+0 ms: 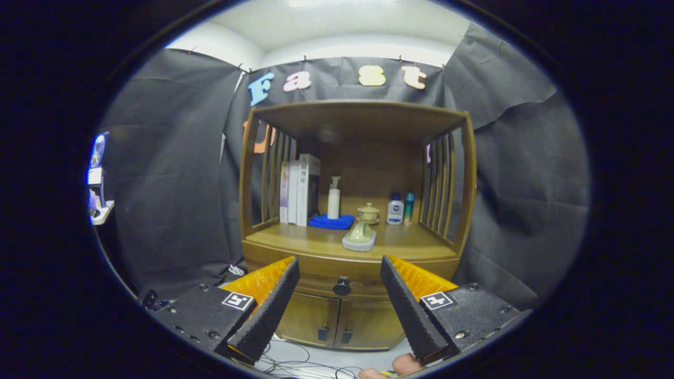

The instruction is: Pull open the drawer, take out the items inside it, and place them on the countertop above the cabinet.

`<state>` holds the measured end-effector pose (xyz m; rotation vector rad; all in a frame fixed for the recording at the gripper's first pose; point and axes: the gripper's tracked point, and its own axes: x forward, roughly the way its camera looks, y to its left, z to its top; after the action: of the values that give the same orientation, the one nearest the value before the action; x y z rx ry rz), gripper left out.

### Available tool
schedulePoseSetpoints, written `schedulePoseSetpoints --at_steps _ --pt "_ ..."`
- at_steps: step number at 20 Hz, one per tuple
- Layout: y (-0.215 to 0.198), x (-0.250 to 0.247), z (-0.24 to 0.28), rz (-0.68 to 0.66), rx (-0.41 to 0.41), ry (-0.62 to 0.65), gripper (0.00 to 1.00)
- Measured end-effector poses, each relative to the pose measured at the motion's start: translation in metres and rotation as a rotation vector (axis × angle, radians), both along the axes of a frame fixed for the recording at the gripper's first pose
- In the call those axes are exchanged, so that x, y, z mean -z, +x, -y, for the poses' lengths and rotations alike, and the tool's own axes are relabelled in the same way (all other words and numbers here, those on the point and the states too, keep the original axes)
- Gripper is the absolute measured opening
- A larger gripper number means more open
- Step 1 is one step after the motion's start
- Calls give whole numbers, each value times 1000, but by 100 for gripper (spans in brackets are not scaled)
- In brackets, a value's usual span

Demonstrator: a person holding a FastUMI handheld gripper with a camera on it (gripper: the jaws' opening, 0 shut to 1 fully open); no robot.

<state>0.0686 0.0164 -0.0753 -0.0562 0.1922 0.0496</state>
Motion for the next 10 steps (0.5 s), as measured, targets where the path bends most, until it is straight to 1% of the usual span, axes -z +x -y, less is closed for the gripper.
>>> schedulePoseSetpoints --at_steps 5,10 --pt "-44 -30 -4 46 -50 31 100" --pt "-71 -37 -2 60 -84 34 100"
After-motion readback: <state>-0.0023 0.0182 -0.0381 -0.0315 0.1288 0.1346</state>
